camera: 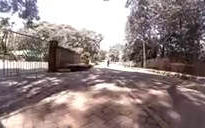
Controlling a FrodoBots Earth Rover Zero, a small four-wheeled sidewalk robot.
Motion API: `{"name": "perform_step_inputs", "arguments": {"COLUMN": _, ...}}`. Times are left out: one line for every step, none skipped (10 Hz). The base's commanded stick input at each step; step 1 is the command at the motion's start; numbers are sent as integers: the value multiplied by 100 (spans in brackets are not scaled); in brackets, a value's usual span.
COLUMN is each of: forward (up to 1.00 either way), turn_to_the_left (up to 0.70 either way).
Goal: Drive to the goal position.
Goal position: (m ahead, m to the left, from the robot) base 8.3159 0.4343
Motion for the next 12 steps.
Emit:
{"name": "perform_step_inputs", "arguments": {"forward": 70, "turn_to_the_left": 0}}
{"name": "perform_step_inputs", "arguments": {"forward": 70, "turn_to_the_left": 0}}
{"name": "perform_step_inputs", "arguments": {"forward": 70, "turn_to_the_left": 0}}
{"name": "perform_step_inputs", "arguments": {"forward": 70, "turn_to_the_left": 0}}
{"name": "perform_step_inputs", "arguments": {"forward": 70, "turn_to_the_left": 0}}
{"name": "perform_step_inputs", "arguments": {"forward": 70, "turn_to_the_left": 0}}
{"name": "perform_step_inputs", "arguments": {"forward": 70, "turn_to_the_left": 0}}
{"name": "perform_step_inputs", "arguments": {"forward": 70, "turn_to_the_left": 0}}
{"name": "perform_step_inputs", "arguments": {"forward": 70, "turn_to_the_left": 0}}
{"name": "perform_step_inputs", "arguments": {"forward": 70, "turn_to_the_left": 0}}
{"name": "perform_step_inputs", "arguments": {"forward": 70, "turn_to_the_left": 0}}
{"name": "perform_step_inputs", "arguments": {"forward": 70, "turn_to_the_left": 0}}
